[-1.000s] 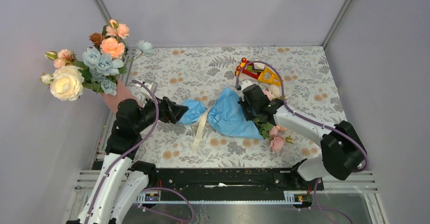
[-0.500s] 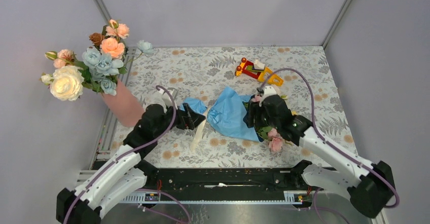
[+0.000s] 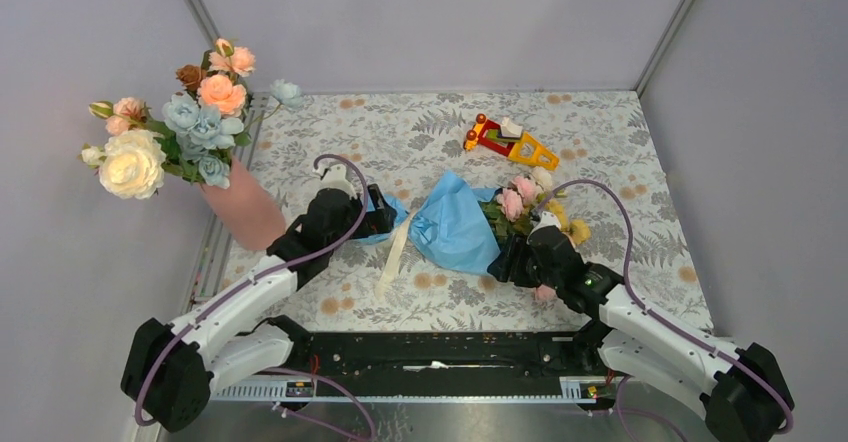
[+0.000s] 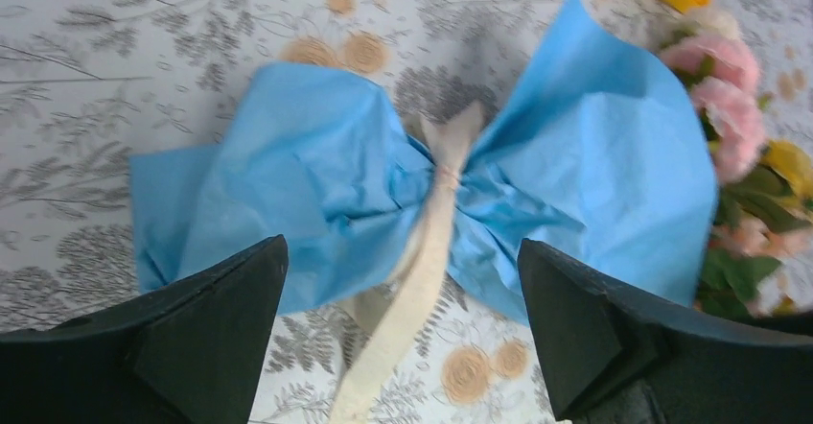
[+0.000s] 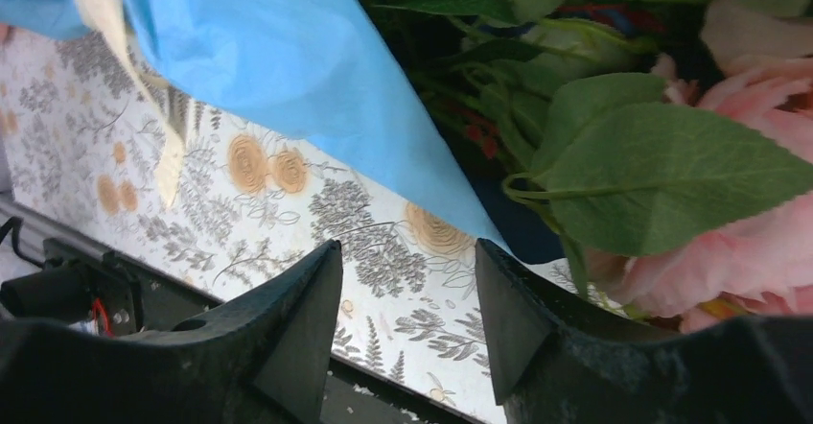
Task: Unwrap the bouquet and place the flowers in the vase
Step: Adjust the fake flower at the center of the board.
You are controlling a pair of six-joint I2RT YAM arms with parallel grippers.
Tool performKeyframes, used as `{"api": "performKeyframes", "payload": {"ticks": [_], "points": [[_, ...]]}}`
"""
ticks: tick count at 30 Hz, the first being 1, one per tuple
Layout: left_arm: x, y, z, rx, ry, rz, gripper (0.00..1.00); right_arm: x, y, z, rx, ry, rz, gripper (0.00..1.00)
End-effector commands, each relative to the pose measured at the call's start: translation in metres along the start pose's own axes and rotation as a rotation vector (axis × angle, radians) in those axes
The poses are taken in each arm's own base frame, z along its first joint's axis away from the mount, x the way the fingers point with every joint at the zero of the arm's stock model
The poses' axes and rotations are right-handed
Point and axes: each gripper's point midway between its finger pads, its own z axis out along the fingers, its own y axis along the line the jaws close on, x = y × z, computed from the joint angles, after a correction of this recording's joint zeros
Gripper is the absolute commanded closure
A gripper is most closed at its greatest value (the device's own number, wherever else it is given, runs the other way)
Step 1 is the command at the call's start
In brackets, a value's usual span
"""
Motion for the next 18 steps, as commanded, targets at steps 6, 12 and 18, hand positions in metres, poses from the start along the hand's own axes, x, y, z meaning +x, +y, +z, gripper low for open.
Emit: {"api": "performKeyframes", "payload": {"ticks": [6, 12, 18], "points": [[-0.017, 0.040, 0.032, -0.169, -0.002, 0.020, 0.01, -0.018, -0.036, 0.006, 0.170, -0.161, 0.057, 0.47], [-0.006, 0.051, 0.043, -0.219, 0.041, 0.024, 0.27, -0.021, -0.041, 0.014, 0.177, -0.194, 0.072, 0.49], [0.024, 0.060, 0.042, -0.216, 0.101, 0.010, 0.47, -0.020, -0.057, 0.020, 0.230, -0.234, 0.080, 0.53]]}}
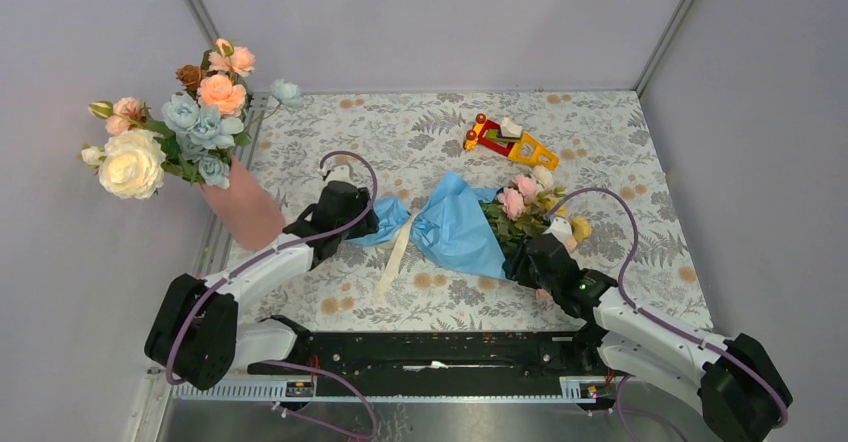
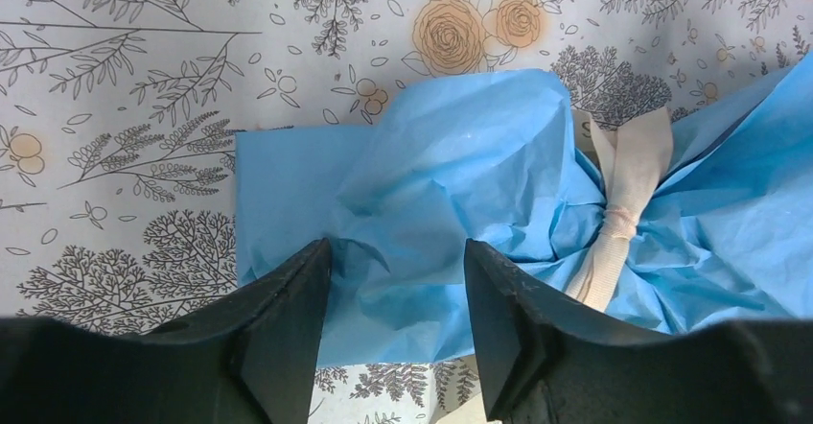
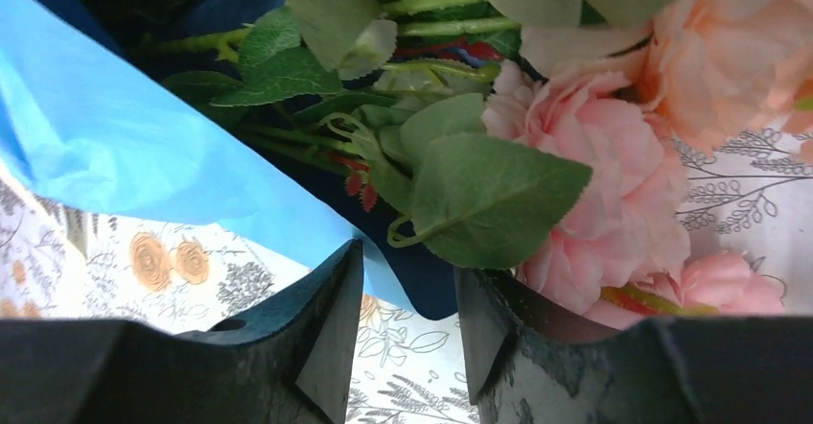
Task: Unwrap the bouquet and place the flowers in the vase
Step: Adjust the fake flower at the center of the board.
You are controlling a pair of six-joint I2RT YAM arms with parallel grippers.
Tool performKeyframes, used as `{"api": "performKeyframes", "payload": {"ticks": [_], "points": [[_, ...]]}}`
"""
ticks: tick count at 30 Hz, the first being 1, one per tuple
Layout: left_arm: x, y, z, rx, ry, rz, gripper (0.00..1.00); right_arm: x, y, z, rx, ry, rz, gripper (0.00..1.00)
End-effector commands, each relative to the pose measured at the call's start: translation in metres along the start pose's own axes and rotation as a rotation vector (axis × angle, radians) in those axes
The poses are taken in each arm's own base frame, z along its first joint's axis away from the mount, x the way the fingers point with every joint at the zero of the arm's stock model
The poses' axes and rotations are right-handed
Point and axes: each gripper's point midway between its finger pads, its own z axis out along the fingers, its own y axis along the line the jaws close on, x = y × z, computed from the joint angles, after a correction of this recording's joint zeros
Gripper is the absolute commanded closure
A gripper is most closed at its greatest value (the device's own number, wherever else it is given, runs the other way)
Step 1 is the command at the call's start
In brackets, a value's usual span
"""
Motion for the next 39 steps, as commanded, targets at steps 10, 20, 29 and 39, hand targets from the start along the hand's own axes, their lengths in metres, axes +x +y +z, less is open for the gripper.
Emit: {"api": "performKeyframes", "payload": {"ticks": [10, 20, 29, 39], "points": [[0.058, -0.035, -0.008, 0.157, 0.075, -0.008, 0.54, -0.045, -0.023, 0.013, 0.182, -0.167, -0.037, 0.58], [0.104, -0.088, -0.047, 0.276, 0.122, 0.023, 0.55, -0.081, -0.045, 0.028, 0.234, -0.146, -0.003, 0.58], [0.081, -0.097, -0.080, 0.281, 0.062, 0.062, 0.40, -0.102, -0.052, -0.012, 0.277, -0.189, -0.053, 0.47], [0.015, -0.121, -0.079, 0.349, -0.073, 0.143, 0.07, -0.061, -0.022, -0.034, 0.024, -0.095, 0.049, 0.31]]}}
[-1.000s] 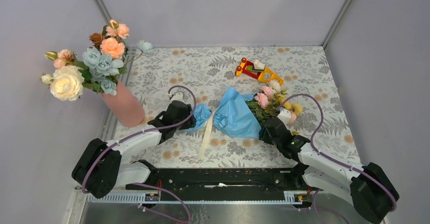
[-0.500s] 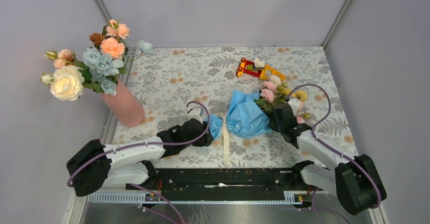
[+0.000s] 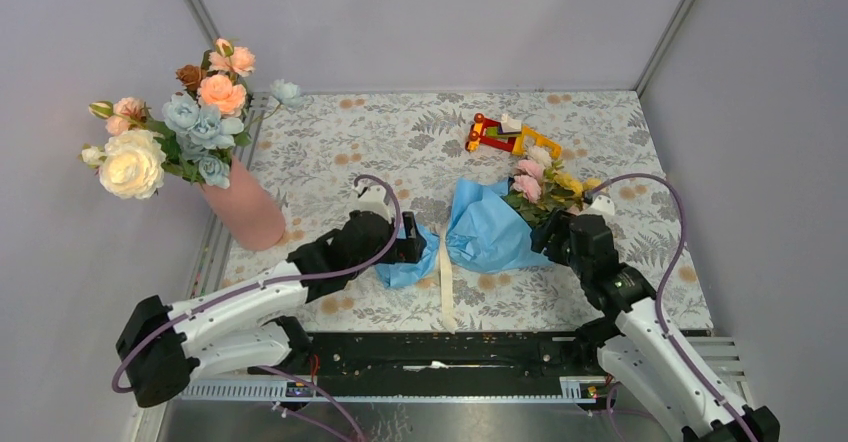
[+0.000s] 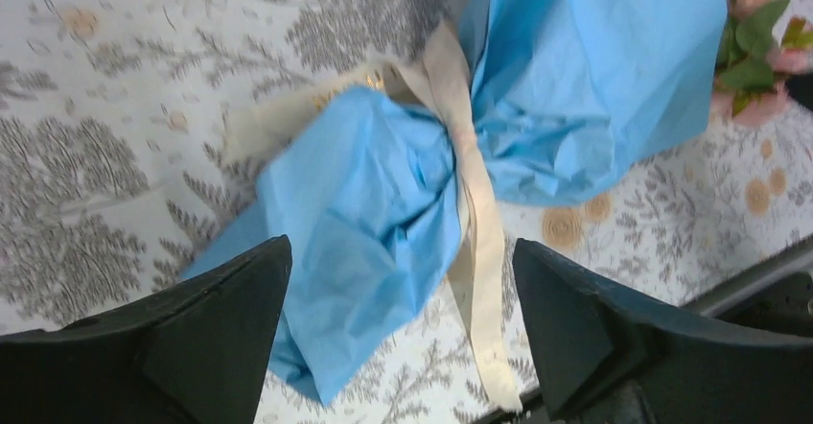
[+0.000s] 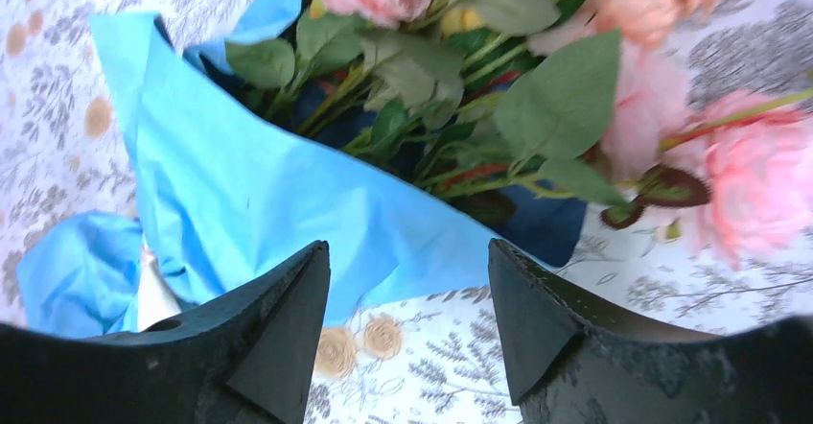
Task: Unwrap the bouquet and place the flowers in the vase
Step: Adjust the fake flower at the center of the board.
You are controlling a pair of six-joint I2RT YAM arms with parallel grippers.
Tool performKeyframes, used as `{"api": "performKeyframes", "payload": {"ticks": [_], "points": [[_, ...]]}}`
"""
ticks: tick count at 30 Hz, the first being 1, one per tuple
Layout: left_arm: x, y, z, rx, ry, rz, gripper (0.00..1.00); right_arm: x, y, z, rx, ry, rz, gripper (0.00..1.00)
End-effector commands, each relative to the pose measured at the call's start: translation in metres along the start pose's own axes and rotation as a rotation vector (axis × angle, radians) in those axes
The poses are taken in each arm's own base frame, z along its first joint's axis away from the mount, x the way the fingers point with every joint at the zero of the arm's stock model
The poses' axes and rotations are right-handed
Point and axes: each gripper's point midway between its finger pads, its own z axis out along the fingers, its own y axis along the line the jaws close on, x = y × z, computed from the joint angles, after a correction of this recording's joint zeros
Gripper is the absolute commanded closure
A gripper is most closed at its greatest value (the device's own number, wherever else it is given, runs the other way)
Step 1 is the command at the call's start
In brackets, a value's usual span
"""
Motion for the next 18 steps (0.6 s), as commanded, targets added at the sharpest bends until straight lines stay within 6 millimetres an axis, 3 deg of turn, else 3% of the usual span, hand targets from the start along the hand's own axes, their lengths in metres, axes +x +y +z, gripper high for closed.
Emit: {"api": "performKeyframes", "payload": {"ticks": [1, 4, 7, 12, 18], "points": [[-0.042, -0.013, 0.019, 0.053, -0.075, 0.041, 0.06, 0.045, 0.014, 0.000, -0.102, 0.179, 0.072, 0.30], [-0.053, -0.017, 0.038, 0.086, -0.088, 0.055, 0.05, 0.062, 0.021, 0.008, -0.133, 0.244, 0.120, 0.29], [-0.052, -0.027, 0.052, 0.145, -0.089, 0.102, 0.05, 0.068, 0.031, 0.016, -0.181, 0.258, 0.163, 0.29], [-0.018, -0.017, 0.069, 0.143, -0.009, 0.081, 0.06, 0.072, 0.027, 0.032, -0.142, 0.263, 0.152, 0.29], [0.018, -0.014, 0.063, 0.174, 0.031, -0.005, 0.08, 0.072, 0.023, 0.052, -0.068, 0.288, 0.112, 0.30]]}}
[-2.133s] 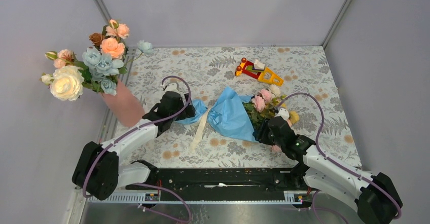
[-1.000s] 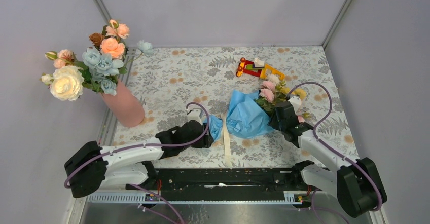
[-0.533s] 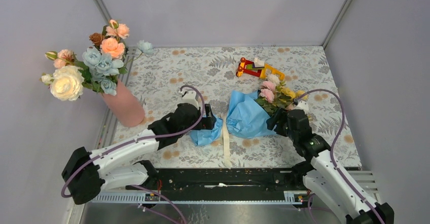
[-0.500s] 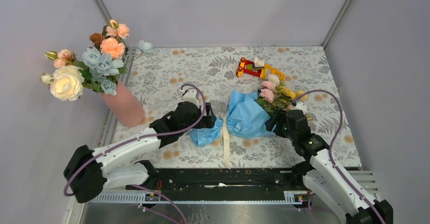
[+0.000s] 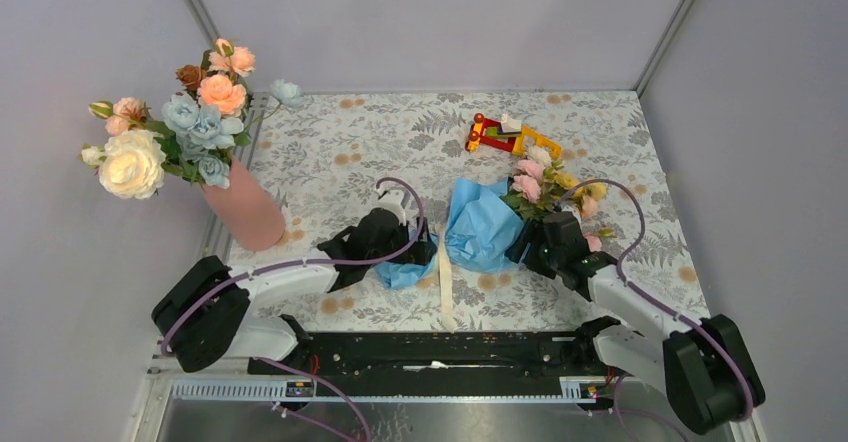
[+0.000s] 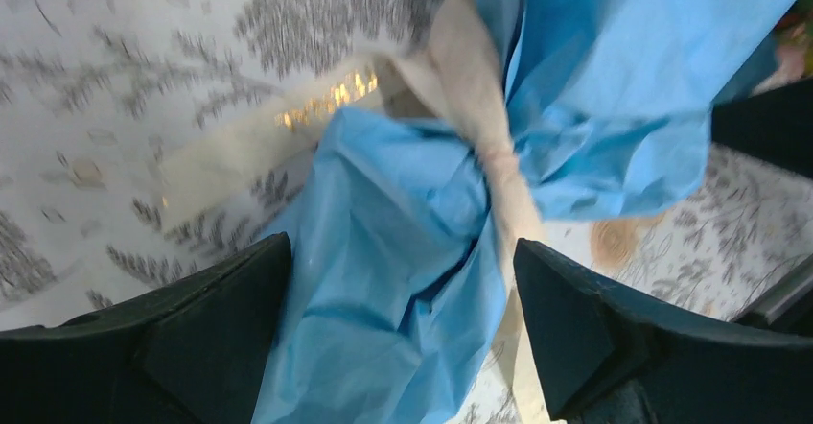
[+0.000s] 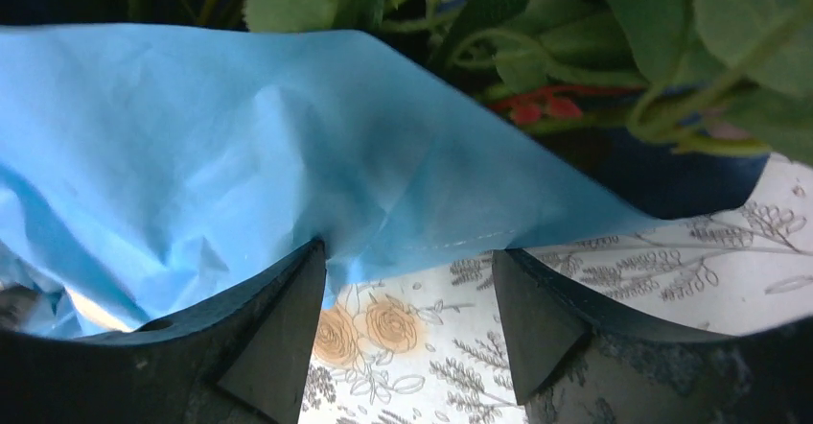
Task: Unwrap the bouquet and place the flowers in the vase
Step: Adjust the fake flower at the center of the board.
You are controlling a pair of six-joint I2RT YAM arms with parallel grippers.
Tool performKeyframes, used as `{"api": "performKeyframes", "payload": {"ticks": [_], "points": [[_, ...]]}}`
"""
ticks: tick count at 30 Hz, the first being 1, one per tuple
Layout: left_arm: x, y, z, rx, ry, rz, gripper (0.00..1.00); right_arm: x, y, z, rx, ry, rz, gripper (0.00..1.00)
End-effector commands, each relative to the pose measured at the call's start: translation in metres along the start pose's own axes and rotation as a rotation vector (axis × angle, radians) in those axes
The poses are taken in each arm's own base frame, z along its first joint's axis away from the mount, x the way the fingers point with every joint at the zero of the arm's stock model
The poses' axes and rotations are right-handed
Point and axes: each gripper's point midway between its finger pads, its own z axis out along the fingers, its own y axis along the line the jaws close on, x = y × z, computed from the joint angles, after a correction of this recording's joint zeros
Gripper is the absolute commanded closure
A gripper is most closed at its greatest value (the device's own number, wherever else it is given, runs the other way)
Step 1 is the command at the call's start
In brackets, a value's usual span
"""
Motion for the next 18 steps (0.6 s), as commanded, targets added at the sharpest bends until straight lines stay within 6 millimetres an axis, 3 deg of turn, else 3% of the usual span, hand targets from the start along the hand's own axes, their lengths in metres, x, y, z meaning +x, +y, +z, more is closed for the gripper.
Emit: {"api": "performKeyframes", "payload": {"ticks": [1, 8, 15, 18], "points": [[0.011, -0.022, -0.007, 0.091, -0.024, -0.051, 0.08, -0.025, 0.012, 0.011, 0.007, -0.055, -0.010, 0.30], [0.039, -0.052, -0.015, 0.162, 0.033, -0.088, 0.08, -0.051, 0.015, 0.027, 0.050, -0.119, -0.057, 0.30], [0.043, -0.087, -0.028, 0.237, 0.034, -0.122, 0.09, -0.078, 0.018, 0.041, 0.095, -0.131, -0.112, 0.30], [0.044, -0.093, -0.030, 0.254, 0.038, -0.132, 0.09, -0.080, 0.022, 0.041, 0.074, -0.114, -0.116, 0.29]]}}
